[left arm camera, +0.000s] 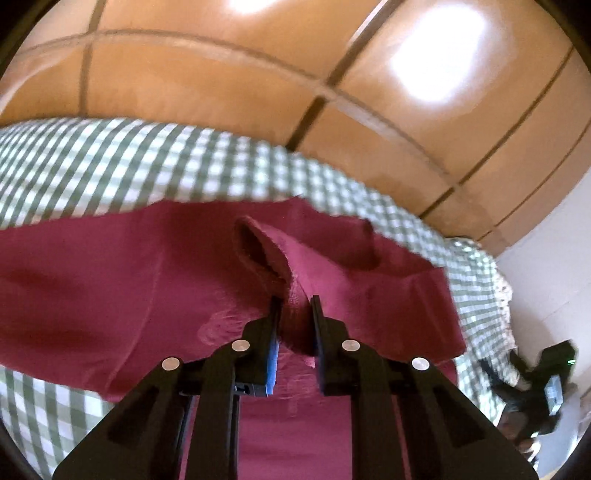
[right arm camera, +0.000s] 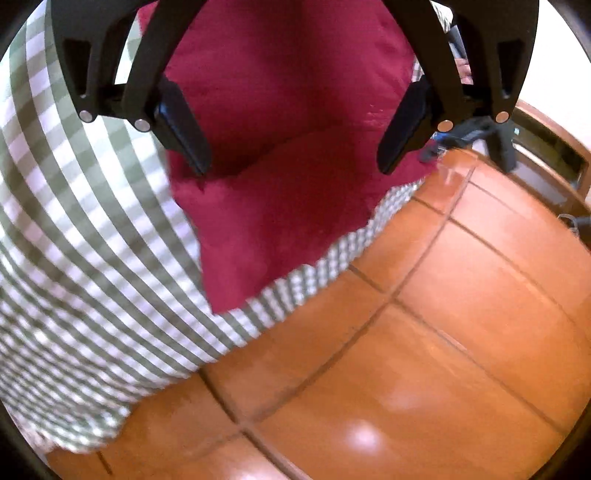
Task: Fold small clothes
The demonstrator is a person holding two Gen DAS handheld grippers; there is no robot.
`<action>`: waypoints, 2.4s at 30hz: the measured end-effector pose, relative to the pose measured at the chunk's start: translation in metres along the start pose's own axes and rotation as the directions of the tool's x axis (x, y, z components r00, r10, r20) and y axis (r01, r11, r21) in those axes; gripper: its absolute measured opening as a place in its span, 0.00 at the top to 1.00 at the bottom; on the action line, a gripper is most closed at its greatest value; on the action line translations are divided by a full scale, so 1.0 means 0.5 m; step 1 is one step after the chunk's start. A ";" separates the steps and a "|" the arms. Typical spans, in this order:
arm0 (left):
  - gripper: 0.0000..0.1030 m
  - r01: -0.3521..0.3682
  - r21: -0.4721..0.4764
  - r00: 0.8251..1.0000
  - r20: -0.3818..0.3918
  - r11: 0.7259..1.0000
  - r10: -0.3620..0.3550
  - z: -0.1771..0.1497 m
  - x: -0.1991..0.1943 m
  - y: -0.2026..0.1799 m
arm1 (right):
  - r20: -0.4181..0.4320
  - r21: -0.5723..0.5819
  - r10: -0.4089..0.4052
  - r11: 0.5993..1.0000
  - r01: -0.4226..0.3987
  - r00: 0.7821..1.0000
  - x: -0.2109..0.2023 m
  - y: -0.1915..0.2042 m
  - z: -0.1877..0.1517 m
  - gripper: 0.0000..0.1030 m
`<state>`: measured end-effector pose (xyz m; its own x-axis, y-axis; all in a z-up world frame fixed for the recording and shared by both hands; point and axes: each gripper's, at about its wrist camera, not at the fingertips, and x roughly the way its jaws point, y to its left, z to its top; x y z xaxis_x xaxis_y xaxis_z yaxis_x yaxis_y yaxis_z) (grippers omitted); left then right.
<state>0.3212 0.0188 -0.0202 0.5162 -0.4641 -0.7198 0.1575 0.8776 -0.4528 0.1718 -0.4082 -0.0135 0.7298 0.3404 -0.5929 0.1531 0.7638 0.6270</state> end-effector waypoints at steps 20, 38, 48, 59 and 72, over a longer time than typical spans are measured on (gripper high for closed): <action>0.54 -0.266 -0.051 0.962 0.040 0.962 0.269 -0.071 0.031 0.090 | 0.072 -0.405 -0.519 0.765 0.500 0.852 0.234 0.035 -0.078 0.22; 0.30 -0.165 -0.675 0.899 0.197 0.719 0.391 -0.223 -0.369 0.508 | 0.097 -0.422 -0.528 0.746 0.515 0.844 0.238 0.047 -0.079 0.19; 0.65 0.002 -0.853 0.893 0.236 0.522 0.383 -0.215 -0.439 0.710 | 0.106 -0.427 -0.537 0.735 0.526 0.837 0.239 0.048 -0.081 0.18; 0.94 -0.095 -0.819 0.885 0.192 0.566 0.425 -0.151 -0.424 0.737 | 0.110 -0.435 -0.546 0.725 0.534 0.831 0.240 0.046 -0.083 0.18; 0.95 -0.106 -0.382 0.921 0.310 0.918 0.235 -0.069 -0.342 0.364 | 0.110 -0.433 -0.544 0.727 0.533 0.832 0.241 0.044 -0.083 0.18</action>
<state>0.2327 0.2538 0.0024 0.7737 -0.1839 -0.6062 -0.2311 0.8090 -0.5404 0.2352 -0.3276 -0.0922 0.5975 -0.1924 -0.7784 0.2115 0.9742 -0.0785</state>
